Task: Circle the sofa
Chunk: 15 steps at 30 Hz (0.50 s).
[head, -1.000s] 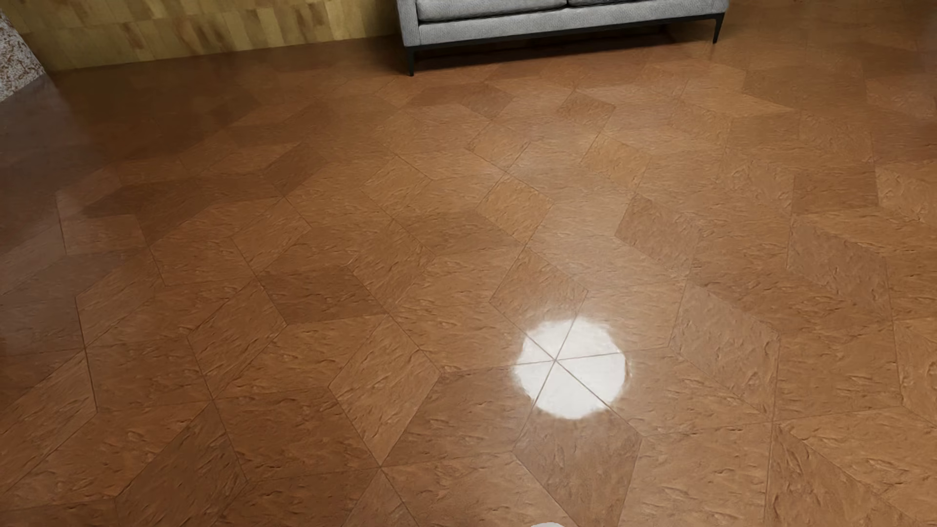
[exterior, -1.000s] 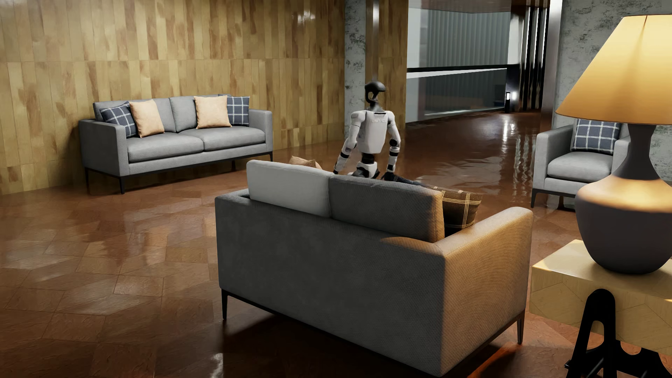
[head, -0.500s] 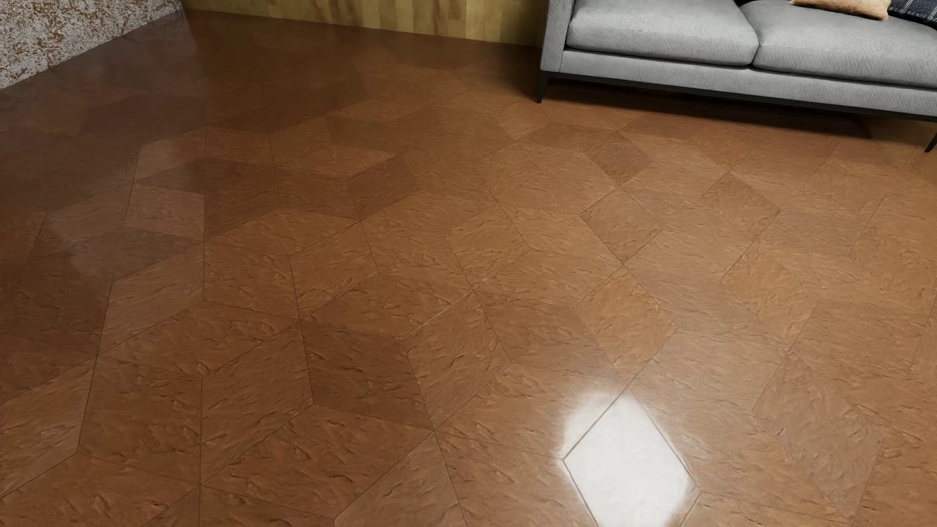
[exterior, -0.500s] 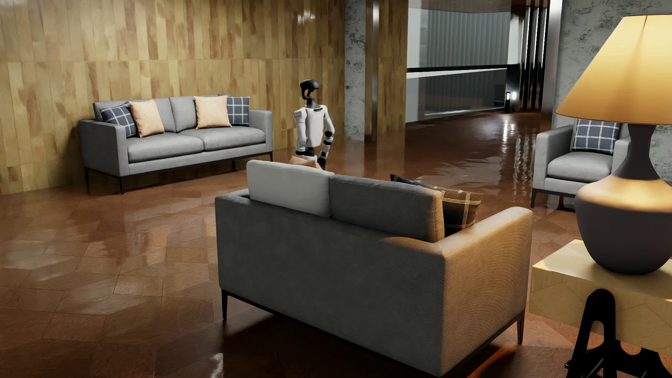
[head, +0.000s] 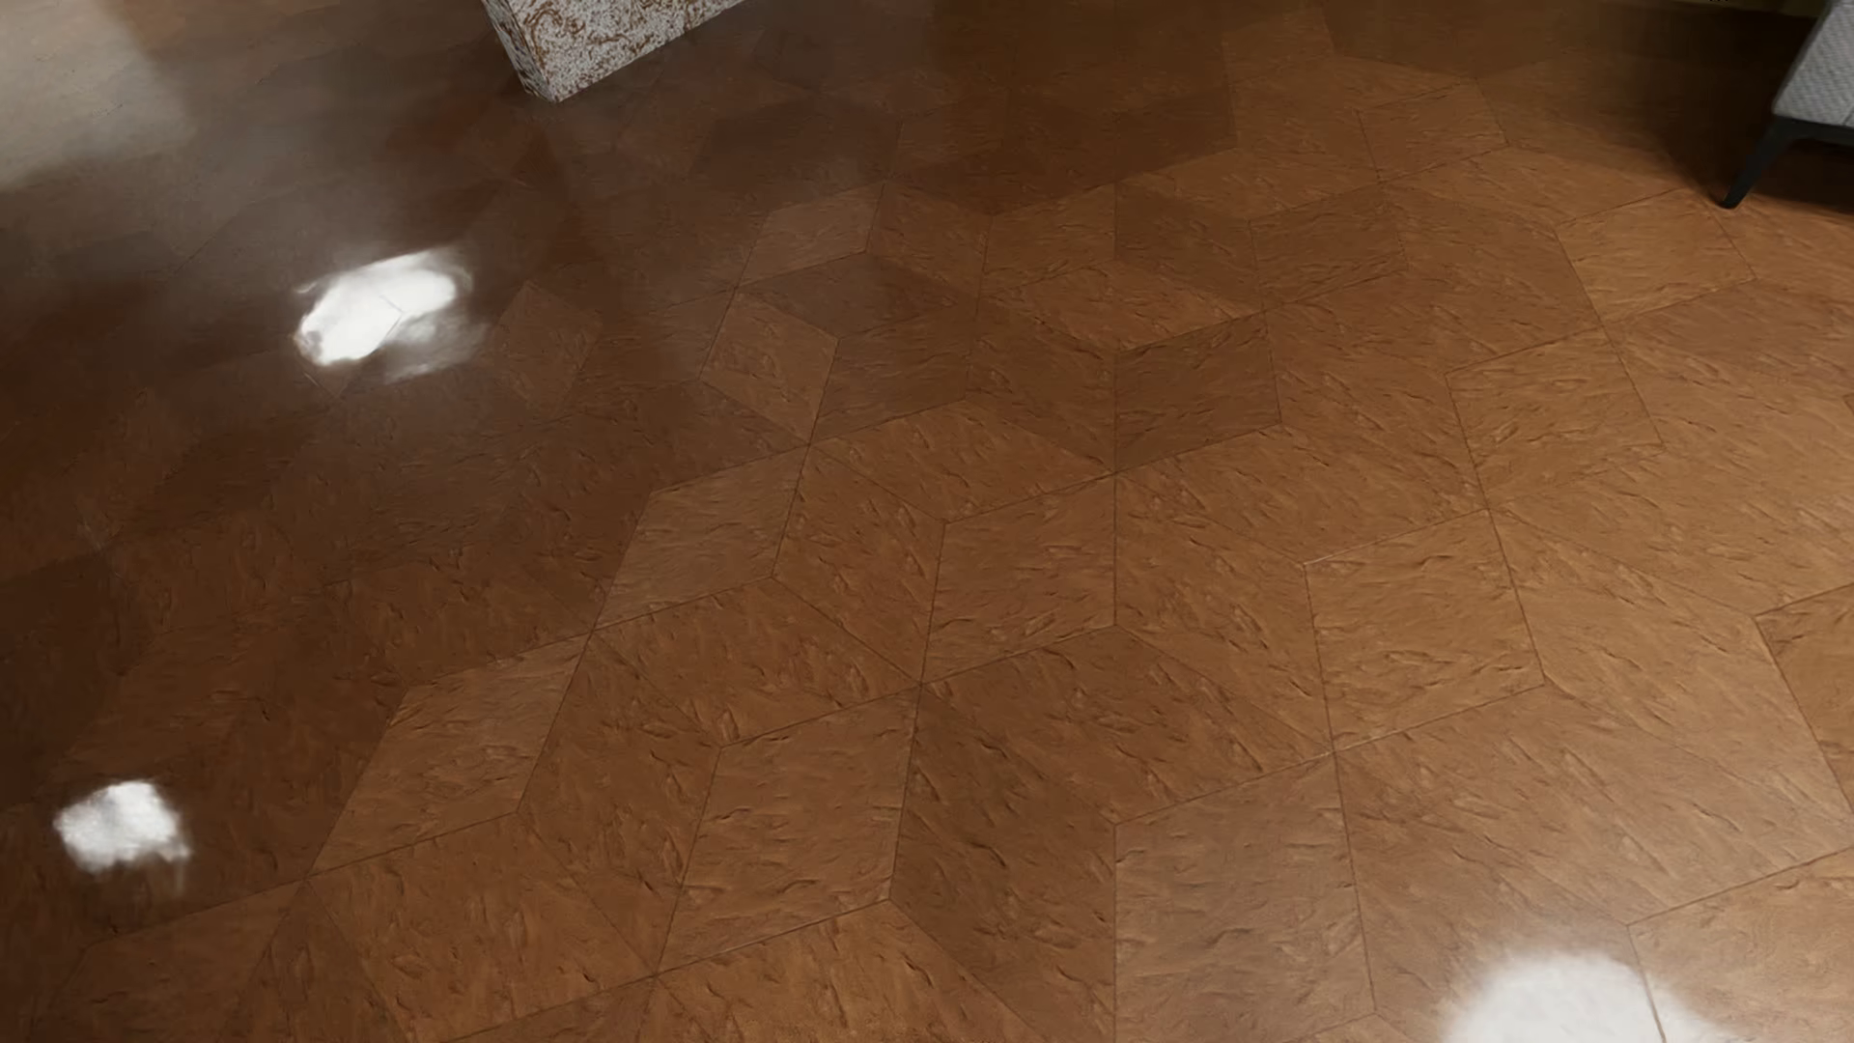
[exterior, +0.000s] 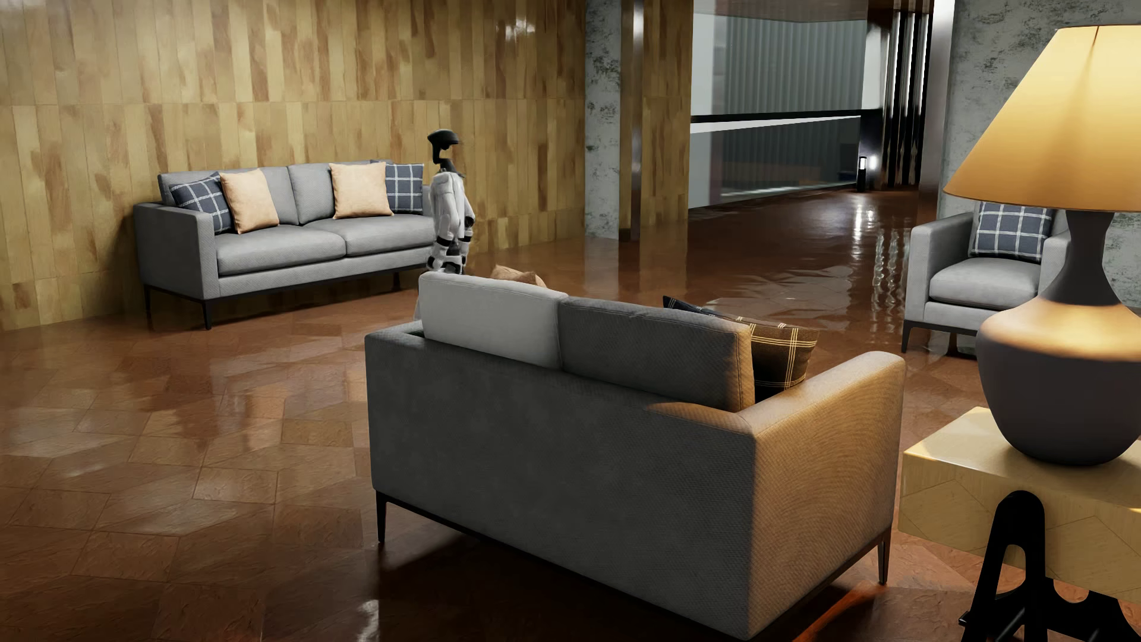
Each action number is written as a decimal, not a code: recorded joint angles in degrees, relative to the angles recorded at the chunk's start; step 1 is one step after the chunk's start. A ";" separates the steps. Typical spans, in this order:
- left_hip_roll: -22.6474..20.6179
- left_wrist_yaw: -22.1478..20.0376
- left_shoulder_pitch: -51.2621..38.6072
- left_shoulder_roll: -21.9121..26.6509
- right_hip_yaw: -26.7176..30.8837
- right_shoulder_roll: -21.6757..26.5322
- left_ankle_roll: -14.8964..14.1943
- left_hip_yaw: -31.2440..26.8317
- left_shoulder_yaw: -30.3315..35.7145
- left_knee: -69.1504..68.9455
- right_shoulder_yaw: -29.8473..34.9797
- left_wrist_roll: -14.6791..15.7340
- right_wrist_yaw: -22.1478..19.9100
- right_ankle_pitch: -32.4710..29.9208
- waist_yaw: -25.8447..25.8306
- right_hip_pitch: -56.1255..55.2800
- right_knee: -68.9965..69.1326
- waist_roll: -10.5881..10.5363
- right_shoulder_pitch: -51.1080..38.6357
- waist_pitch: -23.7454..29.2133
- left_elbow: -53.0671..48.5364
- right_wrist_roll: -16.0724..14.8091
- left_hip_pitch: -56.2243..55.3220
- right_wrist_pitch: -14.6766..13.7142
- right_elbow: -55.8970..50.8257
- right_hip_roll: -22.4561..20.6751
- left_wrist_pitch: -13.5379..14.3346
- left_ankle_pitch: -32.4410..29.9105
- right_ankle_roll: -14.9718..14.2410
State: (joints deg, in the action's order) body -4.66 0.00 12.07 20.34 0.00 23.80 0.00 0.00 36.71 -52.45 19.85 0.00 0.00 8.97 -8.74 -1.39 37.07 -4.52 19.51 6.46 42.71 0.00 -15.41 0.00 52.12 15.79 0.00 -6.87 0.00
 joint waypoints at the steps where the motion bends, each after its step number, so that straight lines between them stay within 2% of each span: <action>1: 1.61 0.00 1.33 -0.35 0.00 0.01 0.00 0.00 1.68 2.52 -0.19 0.00 0.00 1.65 2.27 2.59 -0.44 0.59 0.16 -0.13 1.98 0.00 -2.95 0.00 -1.96 0.63 0.00 0.68 0.00; 4: 4.80 0.00 6.32 0.40 0.00 -0.76 0.00 0.00 2.58 14.43 -0.53 0.00 0.00 6.16 7.22 12.04 -3.37 2.44 -0.49 -0.84 6.10 0.00 -10.89 0.00 -7.10 -0.60 0.00 3.82 0.00; 6: 6.21 0.00 9.04 1.49 0.00 -0.35 0.00 0.00 5.04 19.97 -0.57 0.00 0.00 9.05 10.61 16.65 -5.07 3.12 -2.48 -1.27 9.43 0.00 -15.14 0.00 -9.32 -2.88 0.00 12.18 0.00; 7: 7.39 0.00 10.16 2.04 0.00 0.03 0.00 0.00 6.76 20.32 1.01 0.00 0.00 10.44 13.28 17.87 -4.65 3.79 -4.29 -0.87 11.22 0.00 -16.96 0.00 -10.17 -2.98 0.00 12.06 0.00; 8: 8.08 0.00 11.71 2.32 0.00 0.63 0.00 0.00 6.12 17.99 1.26 0.00 0.00 10.71 15.77 19.02 -3.69 4.73 -5.89 -0.45 12.24 0.00 -19.88 0.00 -11.26 -2.32 0.00 3.07 0.00; 9: 7.67 0.00 12.06 2.63 0.00 0.86 0.00 0.00 8.15 12.69 1.52 0.00 0.00 8.75 17.70 21.44 -3.48 6.00 -6.91 0.58 14.39 0.00 -22.33 0.00 -11.13 -1.48 0.00 -4.36 0.00; 10: 6.21 0.00 11.57 2.47 0.00 0.82 0.00 0.00 9.79 9.14 0.17 0.00 0.00 4.49 18.65 22.85 -2.67 7.24 -6.69 0.85 16.74 0.00 -23.40 0.00 -11.04 -0.68 0.00 -6.27 0.00; 11: 4.30 0.00 11.53 2.49 0.00 0.71 0.00 0.00 11.48 8.04 -0.59 0.00 0.00 -1.60 19.48 21.46 1.36 8.18 -5.61 0.14 17.59 0.00 -21.83 0.00 -10.16 0.65 0.00 -3.49 0.00; 12: 2.90 0.00 12.26 2.22 0.00 0.50 0.00 0.00 10.63 7.24 0.12 0.00 0.00 -7.20 18.65 17.13 6.71 8.39 -4.74 -0.93 17.49 0.00 -19.78 0.00 -8.61 0.26 0.00 0.42 0.00; 13: 1.09 0.00 12.92 2.16 0.00 0.22 0.00 0.00 8.90 7.26 0.65 0.00 0.00 -7.74 15.44 12.09 14.74 8.68 -4.41 -1.29 15.78 0.00 -17.06 0.00 -7.14 -1.11 0.00 4.23 0.00; 15: -4.34 0.00 9.92 2.38 0.00 -0.23 0.00 0.00 10.41 12.00 2.17 0.00 0.00 -1.99 8.29 3.06 31.51 9.58 -2.46 1.07 12.80 0.00 -5.85 0.00 -6.20 -3.10 0.00 8.79 0.00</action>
State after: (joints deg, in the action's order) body -9.00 0.00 21.99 22.72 0.00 23.57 0.00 0.00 47.12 -40.45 22.02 0.00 0.00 6.98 -0.45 1.67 68.58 5.06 17.05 7.52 55.51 0.00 -21.26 0.00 45.92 12.69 0.00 1.92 0.00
